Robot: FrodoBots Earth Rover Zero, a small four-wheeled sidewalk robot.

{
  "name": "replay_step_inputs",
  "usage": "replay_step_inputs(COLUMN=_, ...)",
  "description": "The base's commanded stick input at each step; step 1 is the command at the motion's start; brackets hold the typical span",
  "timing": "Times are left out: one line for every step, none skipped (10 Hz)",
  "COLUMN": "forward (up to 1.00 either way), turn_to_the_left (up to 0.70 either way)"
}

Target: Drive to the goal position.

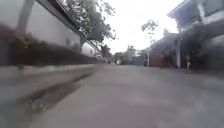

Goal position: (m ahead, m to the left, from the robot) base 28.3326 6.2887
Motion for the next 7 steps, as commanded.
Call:
replay_step_inputs(forward=1.00, turn_to_the_left=0.00)
replay_step_inputs(forward=1.00, turn_to_the_left=0.00)
replay_step_inputs(forward=1.00, turn_to_the_left=0.00)
replay_step_inputs(forward=1.00, turn_to_the_left=0.00)
replay_step_inputs(forward=1.00, turn_to_the_left=0.00)
replay_step_inputs(forward=1.00, turn_to_the_left=0.00)
replay_step_inputs(forward=1.00, turn_to_the_left=0.00)
